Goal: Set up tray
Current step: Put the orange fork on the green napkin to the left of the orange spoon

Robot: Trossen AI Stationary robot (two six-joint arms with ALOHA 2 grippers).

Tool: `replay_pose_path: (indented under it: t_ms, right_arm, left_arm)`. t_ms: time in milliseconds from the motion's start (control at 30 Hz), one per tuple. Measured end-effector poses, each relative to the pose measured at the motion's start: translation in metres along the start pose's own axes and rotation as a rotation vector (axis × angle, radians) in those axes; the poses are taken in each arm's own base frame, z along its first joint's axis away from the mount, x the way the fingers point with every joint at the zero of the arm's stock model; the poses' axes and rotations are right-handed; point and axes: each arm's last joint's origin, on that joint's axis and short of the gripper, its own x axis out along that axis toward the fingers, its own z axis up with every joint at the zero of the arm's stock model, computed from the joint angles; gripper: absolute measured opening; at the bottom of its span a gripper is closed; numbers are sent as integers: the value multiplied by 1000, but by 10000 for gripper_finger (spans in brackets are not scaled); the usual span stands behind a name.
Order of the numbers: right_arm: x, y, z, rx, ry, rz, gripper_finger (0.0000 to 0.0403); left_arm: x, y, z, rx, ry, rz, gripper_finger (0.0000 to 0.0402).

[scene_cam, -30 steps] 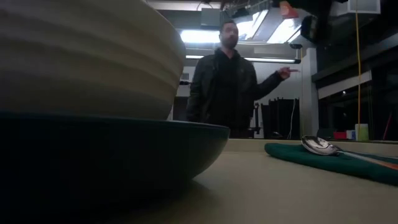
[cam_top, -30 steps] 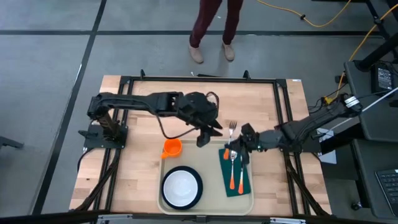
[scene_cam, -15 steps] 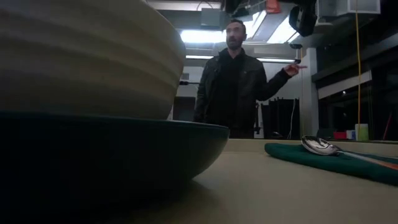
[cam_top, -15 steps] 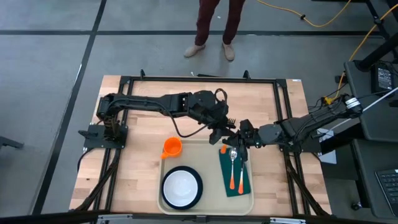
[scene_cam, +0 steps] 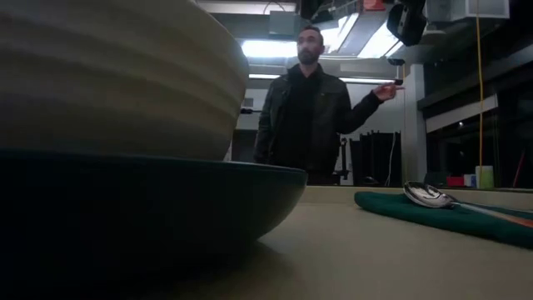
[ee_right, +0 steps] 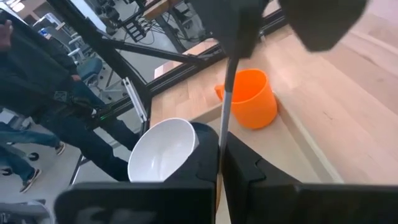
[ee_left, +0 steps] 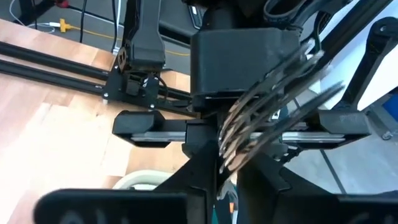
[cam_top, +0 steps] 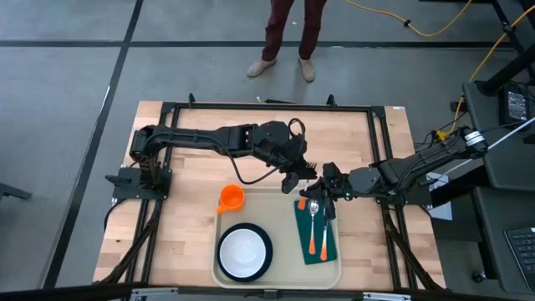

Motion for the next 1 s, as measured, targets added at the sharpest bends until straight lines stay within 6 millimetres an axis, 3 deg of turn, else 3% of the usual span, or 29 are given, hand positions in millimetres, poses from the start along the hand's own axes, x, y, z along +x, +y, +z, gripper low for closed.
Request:
replay_pose_path:
  t_ms: [233,700,1000]
  right_arm:
    - [0,0,0,1,3,7,10]
    - [0,-3,-5,38,74,-7,10]
    - [-1,-6,-12,85,154,-14,10]
  left_arm:
    - [0,-1,-4,-10,48,-37,54]
    - [-3,1,-4,-24,48,21,124]
    - [-18,1,6,-7,0,77,119]
